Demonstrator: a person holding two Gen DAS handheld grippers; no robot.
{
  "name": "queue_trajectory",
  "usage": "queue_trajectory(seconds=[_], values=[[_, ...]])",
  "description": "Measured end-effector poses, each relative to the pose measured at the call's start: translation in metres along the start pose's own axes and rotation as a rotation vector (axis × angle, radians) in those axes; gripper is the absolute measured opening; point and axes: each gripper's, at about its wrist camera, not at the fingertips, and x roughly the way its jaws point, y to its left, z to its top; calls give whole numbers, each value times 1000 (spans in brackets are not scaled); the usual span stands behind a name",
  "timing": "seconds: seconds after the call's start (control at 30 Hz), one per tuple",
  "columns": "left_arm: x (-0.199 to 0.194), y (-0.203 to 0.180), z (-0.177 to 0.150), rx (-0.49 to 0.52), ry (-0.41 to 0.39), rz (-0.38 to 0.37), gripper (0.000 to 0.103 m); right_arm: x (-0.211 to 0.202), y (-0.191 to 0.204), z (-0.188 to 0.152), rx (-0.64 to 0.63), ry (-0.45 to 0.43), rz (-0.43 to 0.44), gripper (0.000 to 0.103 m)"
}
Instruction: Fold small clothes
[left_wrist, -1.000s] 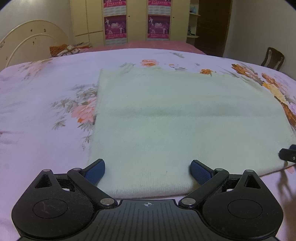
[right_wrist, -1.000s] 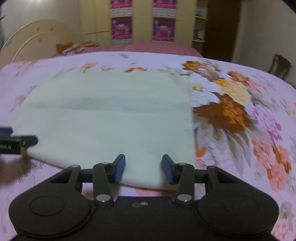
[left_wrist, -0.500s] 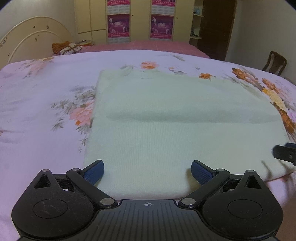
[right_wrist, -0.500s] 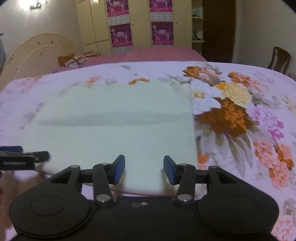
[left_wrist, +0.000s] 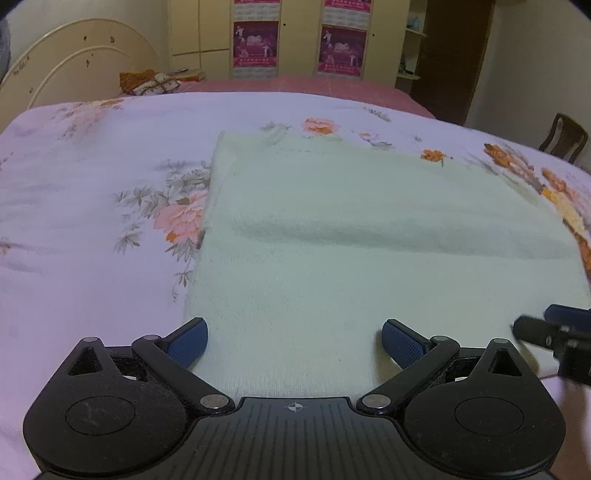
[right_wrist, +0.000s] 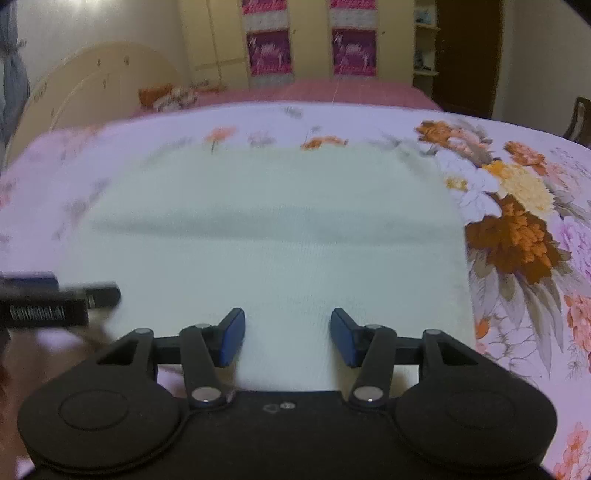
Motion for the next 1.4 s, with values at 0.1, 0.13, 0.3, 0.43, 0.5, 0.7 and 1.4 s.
queue_trajectory(seconds=[0.1, 0.13, 0.3, 0.43, 0.5, 0.7, 1.4], values=[[-7, 3, -5, -19, 5, -16, 100, -9, -3, 6, 40, -47, 35, 51], [-8, 2, -7, -13, 5, -13, 100, -11, -3, 8, 42, -59, 34, 51], [-5, -1, -12, 16, 2, 3, 100, 3, 6, 6, 9, -14, 38, 53], [-14, 2, -13, -13, 8, -7, 100, 0, 10, 3, 2, -13, 46, 54], [-18, 4, -14, -23, 18, -11, 100, -5, 8, 4, 28, -30, 70, 54], [-25, 18, -24, -122, 98, -51, 100, -15, 10, 3, 34, -44, 73, 57], [9, 57, -33, -639, -103, -341, 99, -2, 14, 6, 50, -53, 89, 58]])
